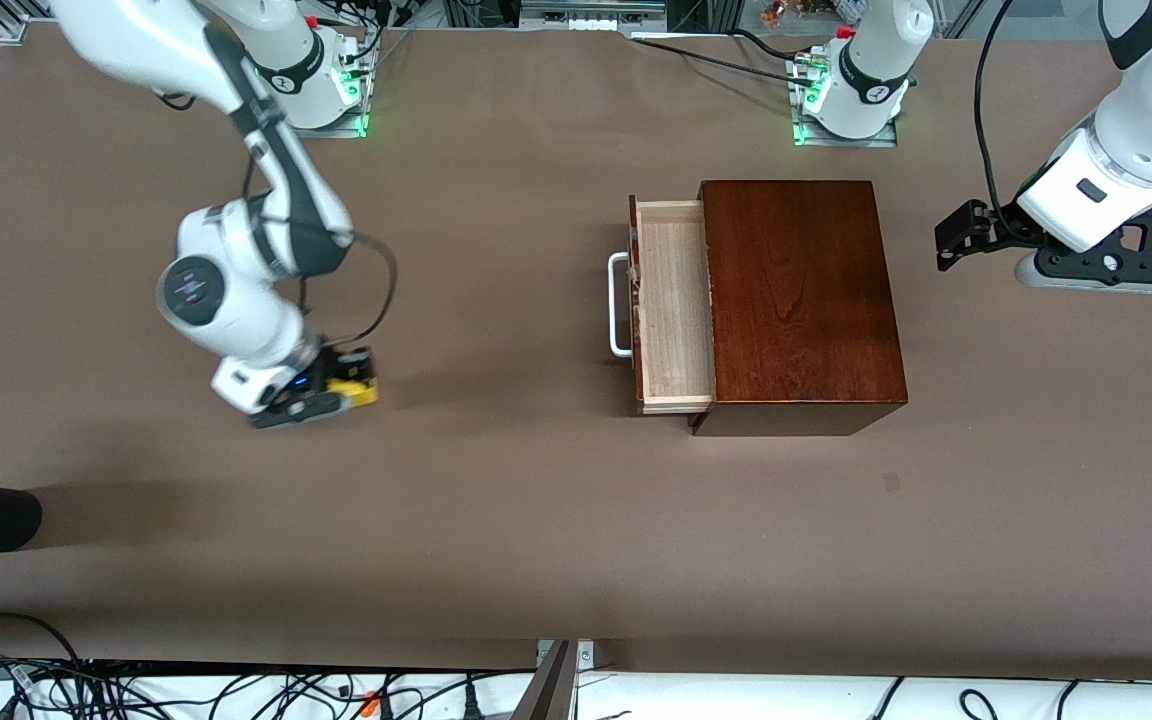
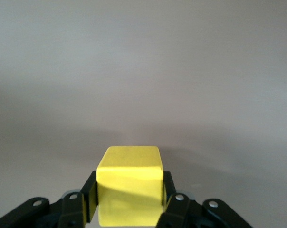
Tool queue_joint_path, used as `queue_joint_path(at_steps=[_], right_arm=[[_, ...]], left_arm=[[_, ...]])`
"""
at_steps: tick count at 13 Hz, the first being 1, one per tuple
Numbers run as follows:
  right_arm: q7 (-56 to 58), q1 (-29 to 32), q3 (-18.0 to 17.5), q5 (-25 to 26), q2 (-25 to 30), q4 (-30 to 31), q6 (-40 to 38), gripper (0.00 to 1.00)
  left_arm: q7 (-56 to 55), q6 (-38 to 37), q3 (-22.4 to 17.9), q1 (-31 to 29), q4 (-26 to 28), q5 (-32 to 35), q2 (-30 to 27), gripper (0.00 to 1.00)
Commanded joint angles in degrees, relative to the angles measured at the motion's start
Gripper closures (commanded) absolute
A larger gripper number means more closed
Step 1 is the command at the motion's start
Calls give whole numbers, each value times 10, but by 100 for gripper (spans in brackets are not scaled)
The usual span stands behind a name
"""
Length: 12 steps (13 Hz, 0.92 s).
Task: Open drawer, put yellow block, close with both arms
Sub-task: 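Carry the yellow cube with the right gripper over the open drawer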
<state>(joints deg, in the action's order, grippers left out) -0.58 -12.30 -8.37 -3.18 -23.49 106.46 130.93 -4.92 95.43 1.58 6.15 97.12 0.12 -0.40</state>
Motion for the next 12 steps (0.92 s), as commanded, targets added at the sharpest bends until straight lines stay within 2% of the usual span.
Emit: queue_joint_path(at_steps=[1,2,4,8,12], right_arm=[[4,-37,-30,5,4,-90,-108,85],[-1,-74,-29,9,-1,-126,-133,85],[-5,-133,-29,53,-22,-189,-163,85],[0,-257,-28,106,-73,-288,-175,85],[2,-328,-27,135,-117,-360,-176,85]], left_arm=[[11,-15,3,-1,-11,-7,-1,0],[11,-15,3,-1,-11,-7,-1,0],[11,-15,4,0,-11,-7,-1,0],[11,-16,4,0,-12,-7,-2,0],[10,-19,5,3,-13,-7,-2,0]])
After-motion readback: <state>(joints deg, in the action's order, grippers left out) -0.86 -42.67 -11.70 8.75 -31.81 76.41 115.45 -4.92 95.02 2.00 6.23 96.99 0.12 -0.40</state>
